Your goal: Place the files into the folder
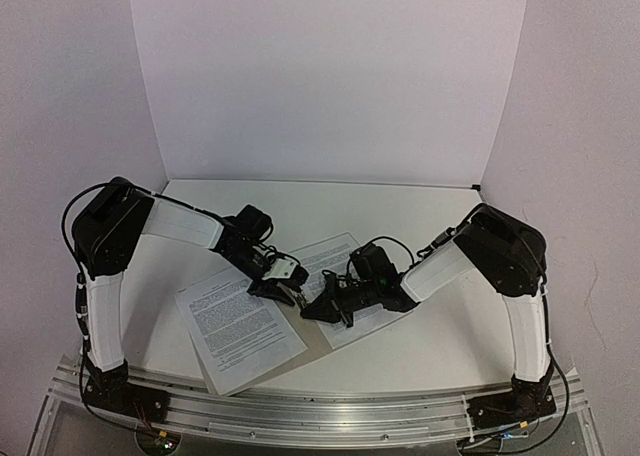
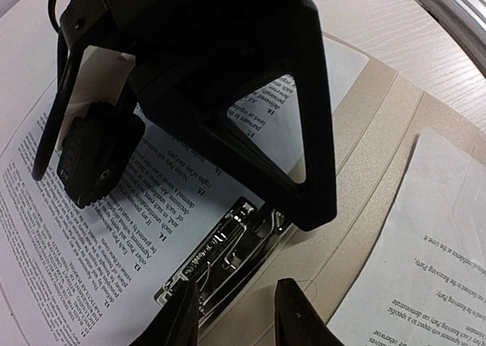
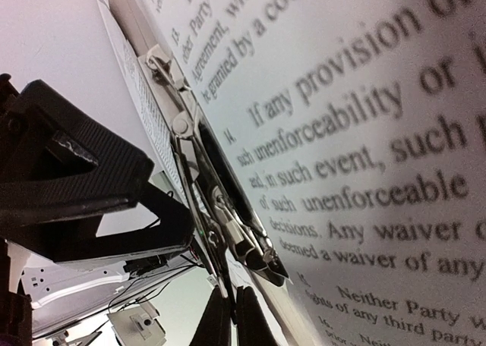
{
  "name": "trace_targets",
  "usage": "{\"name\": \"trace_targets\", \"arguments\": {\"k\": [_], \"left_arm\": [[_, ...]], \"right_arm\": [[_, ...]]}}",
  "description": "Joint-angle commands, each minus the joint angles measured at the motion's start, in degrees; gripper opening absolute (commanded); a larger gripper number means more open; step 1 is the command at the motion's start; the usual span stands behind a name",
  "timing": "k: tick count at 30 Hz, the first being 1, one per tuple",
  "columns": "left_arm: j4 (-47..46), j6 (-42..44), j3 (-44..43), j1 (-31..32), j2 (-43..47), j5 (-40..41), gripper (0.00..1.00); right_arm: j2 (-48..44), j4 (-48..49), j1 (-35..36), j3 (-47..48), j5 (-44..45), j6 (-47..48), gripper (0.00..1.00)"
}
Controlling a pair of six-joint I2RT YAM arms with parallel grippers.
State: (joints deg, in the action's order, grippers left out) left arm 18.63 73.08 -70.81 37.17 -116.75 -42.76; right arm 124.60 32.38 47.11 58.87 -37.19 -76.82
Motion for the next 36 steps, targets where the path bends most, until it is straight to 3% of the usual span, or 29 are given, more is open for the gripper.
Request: {"name": "trace_targets", "arguments": {"k": [1, 8, 14, 18, 24, 29, 36], "left_arm": [[0.1, 3.7, 1.0, -0.1, -0.6, -2.7, 0.33], [-3.4, 6.8, 4.7, 1.1, -1.5, -3.2, 0.27], [-5.4, 5.8, 5.6, 1.8, -2.1, -2.4, 0.3], [-3.8, 8.2, 5.8, 2.6, -2.5, -0.6, 0.21], [-3.5, 12.1, 6.7, 3.3, -3.1, 3.0, 0.14], [-4.5, 18.7, 8.9, 3.7, -3.5, 6.4, 0.08], [-3.7, 21.7, 10.2, 3.6, -3.5, 7.8, 0.05]], "right_arm": [[4.8, -19.5, 1.7, -3.4, 2.0, -2.9, 0.0], [2.6, -19.6, 1.7, -3.6, 4.7, -3.5, 0.0], [2.9, -19.6, 1.7, -2.6, 4.0, -3.3, 0.0], [3.6, -19.6, 1.7, -0.5, 3.7, -3.0, 0.03], [3.7, -19.6, 1.7, 0.7, 4.3, -2.5, 0.05], [2.7, -19.7, 1.7, 0.2, 4.6, -2.2, 0.18], [1.2, -19.8, 1.7, 2.7, 4.3, -0.1, 0.21]]}}
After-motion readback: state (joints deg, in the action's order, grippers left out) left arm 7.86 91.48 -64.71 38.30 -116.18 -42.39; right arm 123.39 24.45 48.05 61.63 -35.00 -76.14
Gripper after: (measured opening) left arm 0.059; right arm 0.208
